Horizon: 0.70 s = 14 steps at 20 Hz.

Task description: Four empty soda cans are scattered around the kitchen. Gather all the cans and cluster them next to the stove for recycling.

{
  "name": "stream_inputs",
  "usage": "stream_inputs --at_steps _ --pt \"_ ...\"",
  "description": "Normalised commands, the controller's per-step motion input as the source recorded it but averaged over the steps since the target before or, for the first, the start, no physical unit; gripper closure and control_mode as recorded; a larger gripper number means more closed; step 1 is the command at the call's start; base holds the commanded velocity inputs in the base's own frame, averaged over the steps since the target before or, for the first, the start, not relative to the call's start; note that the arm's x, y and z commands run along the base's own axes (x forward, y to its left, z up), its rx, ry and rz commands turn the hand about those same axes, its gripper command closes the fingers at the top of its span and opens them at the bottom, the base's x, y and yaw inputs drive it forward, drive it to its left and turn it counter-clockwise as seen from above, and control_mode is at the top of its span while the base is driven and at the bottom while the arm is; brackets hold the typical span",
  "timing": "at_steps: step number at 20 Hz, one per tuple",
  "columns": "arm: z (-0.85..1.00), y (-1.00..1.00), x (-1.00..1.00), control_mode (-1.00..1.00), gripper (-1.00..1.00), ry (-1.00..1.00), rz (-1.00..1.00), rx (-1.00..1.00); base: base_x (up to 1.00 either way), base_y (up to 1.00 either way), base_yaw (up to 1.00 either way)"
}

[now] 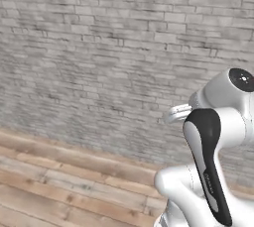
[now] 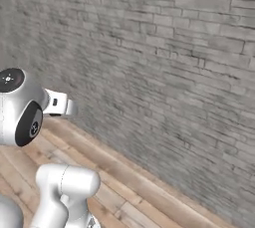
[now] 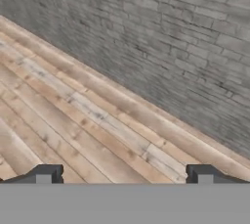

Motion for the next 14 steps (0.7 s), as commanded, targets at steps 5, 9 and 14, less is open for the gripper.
stream_inputs --at_steps 5,9,14 --pt "0.0 0.0 0.0 1.0 -1.0 0.0 0.0 0.0 0.47 -0.27 0.38" --pt "0.0 0.0 0.0 1.0 -1.0 0.0 0.0 0.0 0.49 -0.46 0.49" --pt "0.0 0.0 0.0 1.0 -1.0 0.0 0.0 0.0 0.77 -0.52 0.49"
